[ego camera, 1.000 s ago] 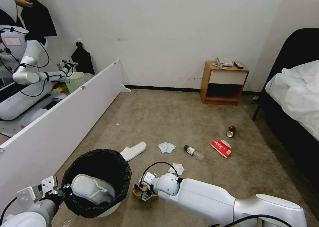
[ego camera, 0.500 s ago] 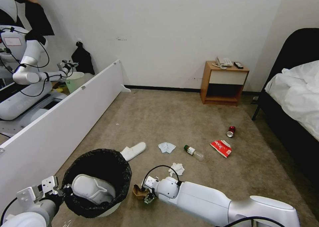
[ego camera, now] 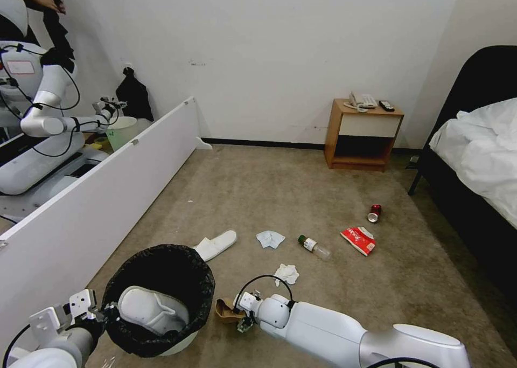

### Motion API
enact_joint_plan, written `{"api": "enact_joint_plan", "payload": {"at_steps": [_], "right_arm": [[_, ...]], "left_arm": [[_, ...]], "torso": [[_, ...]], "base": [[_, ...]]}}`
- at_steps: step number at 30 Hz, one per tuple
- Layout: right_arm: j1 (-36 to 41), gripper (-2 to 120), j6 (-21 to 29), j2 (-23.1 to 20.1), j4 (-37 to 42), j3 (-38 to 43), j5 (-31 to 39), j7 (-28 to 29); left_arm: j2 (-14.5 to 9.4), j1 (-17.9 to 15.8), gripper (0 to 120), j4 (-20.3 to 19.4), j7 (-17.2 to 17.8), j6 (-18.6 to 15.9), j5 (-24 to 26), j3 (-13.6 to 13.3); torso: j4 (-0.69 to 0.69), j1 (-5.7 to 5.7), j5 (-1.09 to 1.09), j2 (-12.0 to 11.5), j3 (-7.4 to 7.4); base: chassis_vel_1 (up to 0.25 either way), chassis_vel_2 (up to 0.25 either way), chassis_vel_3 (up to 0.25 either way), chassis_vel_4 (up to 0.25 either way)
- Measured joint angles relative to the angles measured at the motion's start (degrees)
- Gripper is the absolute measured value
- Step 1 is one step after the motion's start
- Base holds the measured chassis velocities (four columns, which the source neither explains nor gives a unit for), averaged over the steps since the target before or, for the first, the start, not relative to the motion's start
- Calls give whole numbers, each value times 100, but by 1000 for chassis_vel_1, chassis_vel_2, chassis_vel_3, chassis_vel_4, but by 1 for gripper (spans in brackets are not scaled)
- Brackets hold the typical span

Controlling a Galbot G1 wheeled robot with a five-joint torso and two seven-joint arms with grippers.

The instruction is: Pick up the trash bin, then pick up the garbage from the floor and place it into the trash bin.

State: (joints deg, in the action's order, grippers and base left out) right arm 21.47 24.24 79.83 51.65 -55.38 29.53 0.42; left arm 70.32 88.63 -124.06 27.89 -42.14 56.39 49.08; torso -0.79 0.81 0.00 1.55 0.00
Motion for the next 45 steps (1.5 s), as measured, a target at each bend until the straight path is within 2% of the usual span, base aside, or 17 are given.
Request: {"api": "enact_joint_plan", "payload": {"at_steps": [2,3,5,6,8,9,11,12,14,17,20,21,24,38,44,45], "right_arm": [[38,84,-20,-1,-2,0,-4,16],[38,84,-20,-1,-2,0,-4,16],[80,72,-37,-21,-1,8,-14,19],[80,72,-37,-21,-1,8,-14,19],[112,60,-58,-44,-1,19,-32,19],[112,60,-58,-44,-1,19,-32,19],[145,50,-92,-58,-2,24,-45,15],[145,50,-92,-58,-2,24,-45,15],[180,39,-135,-63,-25,24,-55,8],[193,32,-158,-63,-38,24,-56,5],[208,19,-188,-60,-58,23,-56,-8],[208,19,-188,-60,-58,23,-56,-8],[224,2,-255,-60,-73,20,-49,-26],[68,0,-354,-320,402,55,309,240],[-308,0,-363,-636,1049,227,593,459],[-453,0,-340,-780,1356,306,727,588]], "left_arm": [[2,9,1,-1,-3,1,-5,0],[2,9,1,-1,-3,1,-5,0],[2,15,1,5,-12,0,-19,0],[2,15,1,5,-12,0,-19,0],[0,12,1,11,-13,0,-25,-7],[0,12,1,11,-13,0,-25,-7],[7,8,1,11,-14,0,-26,-21],[7,8,1,11,-14,0,-26,-21],[15,9,1,9,-14,0,-34,-32],[15,12,1,8,-14,0,-40,-33],[11,16,1,4,-14,0,-42,-33],[11,16,1,4,-14,0,-42,-33],[20,16,1,2,-14,0,-45,-32],[34,51,1,-20,-12,0,-91,-95],[-23,77,1,-62,-3,0,-57,-99],[-33,77,1,-79,2,1,-32,-108]], "torso": [[0,0,0,0,0],[0,0,0,0,0],[0,0,0,0,0],[0,0,0,0,0],[0,0,0,0,0],[0,0,0,0,0],[0,0,0,0,0],[0,0,0,0,0],[0,0,0,0,0],[0,0,0,0,0],[0,0,0,0,0],[0,0,0,0,0],[0,0,0,0,0],[-1,0,0,0,0],[0,0,1,0,0],[0,0,0,0,0]], "base": [[0,0,0,0],[0,0,0,0],[0,0,0,0],[0,0,0,0],[0,0,0,0],[0,0,0,0],[0,0,0,0],[0,0,0,0],[0,0,0,0],[0,0,0,0],[0,0,0,0],[0,0,0,0],[0,0,0,0],[0,0,0,0],[0,0,0,0],[0,0,0,0]]}}
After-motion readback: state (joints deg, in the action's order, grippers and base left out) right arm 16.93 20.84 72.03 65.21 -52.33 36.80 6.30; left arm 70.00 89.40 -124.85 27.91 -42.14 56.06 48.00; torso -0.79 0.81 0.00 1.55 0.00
